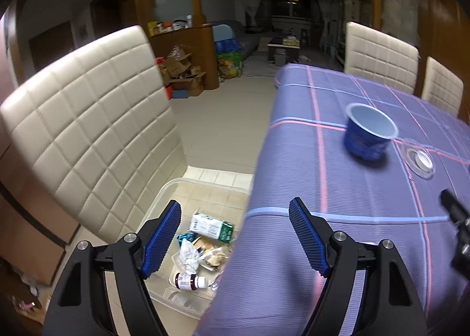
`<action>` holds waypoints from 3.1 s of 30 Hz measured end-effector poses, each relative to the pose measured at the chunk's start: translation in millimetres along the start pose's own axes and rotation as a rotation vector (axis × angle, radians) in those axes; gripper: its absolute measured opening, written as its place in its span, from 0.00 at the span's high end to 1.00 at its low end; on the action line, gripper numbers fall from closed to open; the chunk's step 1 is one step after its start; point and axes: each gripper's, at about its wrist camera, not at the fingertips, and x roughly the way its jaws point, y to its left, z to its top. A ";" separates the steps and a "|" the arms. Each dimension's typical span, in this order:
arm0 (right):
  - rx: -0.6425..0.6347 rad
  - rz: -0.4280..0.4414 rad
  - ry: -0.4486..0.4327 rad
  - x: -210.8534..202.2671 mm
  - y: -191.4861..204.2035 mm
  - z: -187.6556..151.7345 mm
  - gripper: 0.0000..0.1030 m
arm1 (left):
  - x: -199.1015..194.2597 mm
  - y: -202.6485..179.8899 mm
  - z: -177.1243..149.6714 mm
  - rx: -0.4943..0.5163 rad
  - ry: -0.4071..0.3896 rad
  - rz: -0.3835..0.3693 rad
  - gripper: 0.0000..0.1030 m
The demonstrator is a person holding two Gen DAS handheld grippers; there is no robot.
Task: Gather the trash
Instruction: 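Grasp the red-and-gold wrapper with the right gripper while the left grasps the white bottle cap, then carry the red-and-gold wrapper and white cap over the clear bin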
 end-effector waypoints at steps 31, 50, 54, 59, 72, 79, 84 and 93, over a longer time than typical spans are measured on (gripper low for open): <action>0.716 -0.174 0.272 0.1 -236.4 -130.9 0.41 | -15.3 -239.1 19.9 0.288 -0.017 -0.277 0.28; 0.478 -0.092 0.179 18.8 -193.6 -77.1 0.81 | 18.6 -257.1 43.0 0.293 0.004 -0.257 0.28; 0.470 -0.083 0.174 23.7 -193.6 -72.4 0.81 | 20.1 -257.6 43.5 0.296 0.003 -0.256 0.28; 0.449 -0.077 0.168 28.7 -191.4 -68.2 0.81 | 22.7 -257.5 49.1 0.299 -0.008 -0.257 0.28; 0.402 -0.073 0.148 33.5 -181.1 -63.4 0.81 | 44.6 -269.5 58.6 0.309 0.025 -0.277 0.28; 0.397 -0.062 0.162 37.7 -179.3 -64.6 0.81 | 70.0 -275.1 56.0 0.303 0.118 -0.284 0.28; 0.393 -0.058 0.158 38.1 -177.9 -63.4 0.81 | 70.5 -276.1 53.0 0.307 0.115 -0.267 0.41; 0.407 -0.051 0.153 36.3 -179.2 -65.8 0.81 | 58.1 -268.1 50.0 0.299 0.105 -0.278 0.89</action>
